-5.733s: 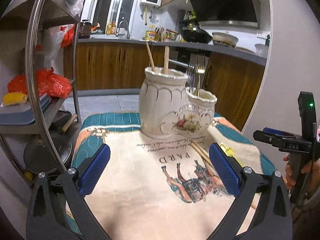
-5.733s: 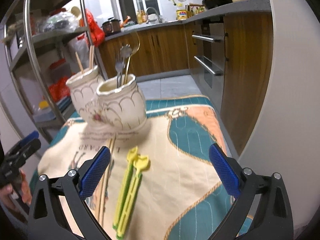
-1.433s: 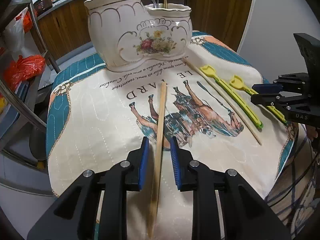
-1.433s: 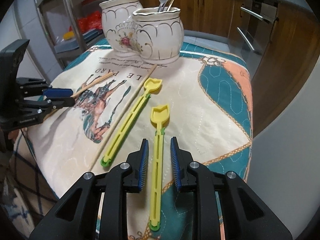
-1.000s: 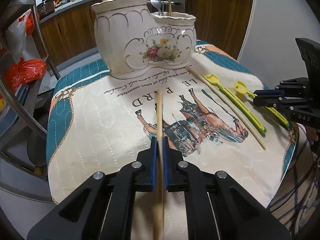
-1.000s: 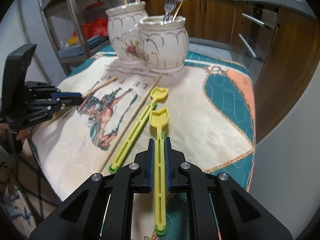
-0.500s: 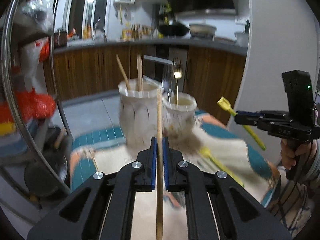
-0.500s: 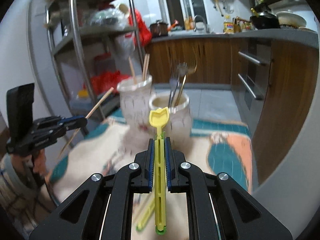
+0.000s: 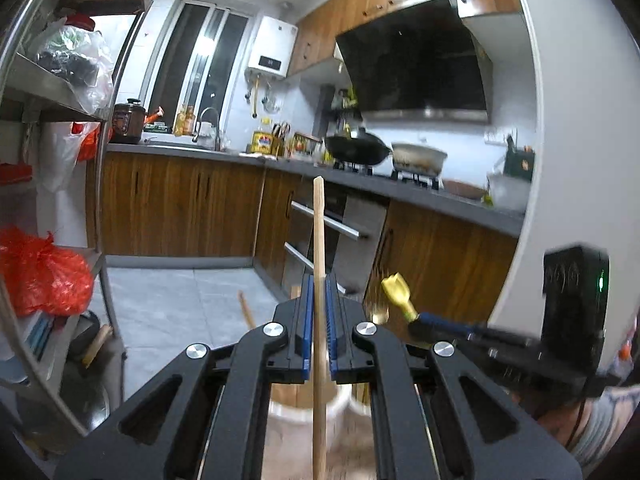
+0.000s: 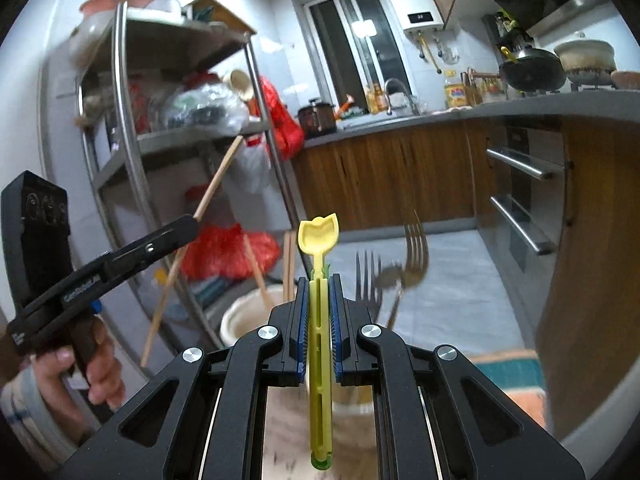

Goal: Organize utensils
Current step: 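Lift the chopstick to the tall vase with left tool while right tool carries yellow utensil to small vase, then release the chopstick into the tall vase with left tool while right tool drops yellow utensil in small vase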

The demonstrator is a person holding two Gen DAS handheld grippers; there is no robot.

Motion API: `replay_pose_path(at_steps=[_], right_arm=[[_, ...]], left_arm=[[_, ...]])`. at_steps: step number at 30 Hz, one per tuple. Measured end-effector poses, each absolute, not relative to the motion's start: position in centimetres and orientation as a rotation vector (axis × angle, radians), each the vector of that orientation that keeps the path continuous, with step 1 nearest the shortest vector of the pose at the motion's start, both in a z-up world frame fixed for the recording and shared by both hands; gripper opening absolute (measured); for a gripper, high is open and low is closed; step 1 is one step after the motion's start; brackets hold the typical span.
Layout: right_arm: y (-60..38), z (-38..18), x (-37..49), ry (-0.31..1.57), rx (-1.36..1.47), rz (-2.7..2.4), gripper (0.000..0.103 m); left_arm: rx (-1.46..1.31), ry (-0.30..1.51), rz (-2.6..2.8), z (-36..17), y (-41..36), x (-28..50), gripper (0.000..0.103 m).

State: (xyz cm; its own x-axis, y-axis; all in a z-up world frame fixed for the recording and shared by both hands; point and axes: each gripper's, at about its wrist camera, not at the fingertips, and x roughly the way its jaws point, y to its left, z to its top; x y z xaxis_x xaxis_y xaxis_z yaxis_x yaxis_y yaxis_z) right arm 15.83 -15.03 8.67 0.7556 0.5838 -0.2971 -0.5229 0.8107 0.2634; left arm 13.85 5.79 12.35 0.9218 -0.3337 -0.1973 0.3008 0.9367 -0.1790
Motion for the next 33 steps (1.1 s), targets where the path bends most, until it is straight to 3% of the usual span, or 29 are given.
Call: replay_pose_path(at_steps=[15, 33], right_arm=[[-13.1, 6.0, 19.4, 0.288, 0.178, 0.595, 0.011], [-14.0, 3.7, 16.1, 0.33, 0.033, 0.575, 0.011]], left_arm=[[-0.113, 0.131, -0.203, 10.0, 3.6, 19.2, 0.006], [-0.047, 0.258, -0.242, 6.4, 6.0, 13.4, 0.006]])
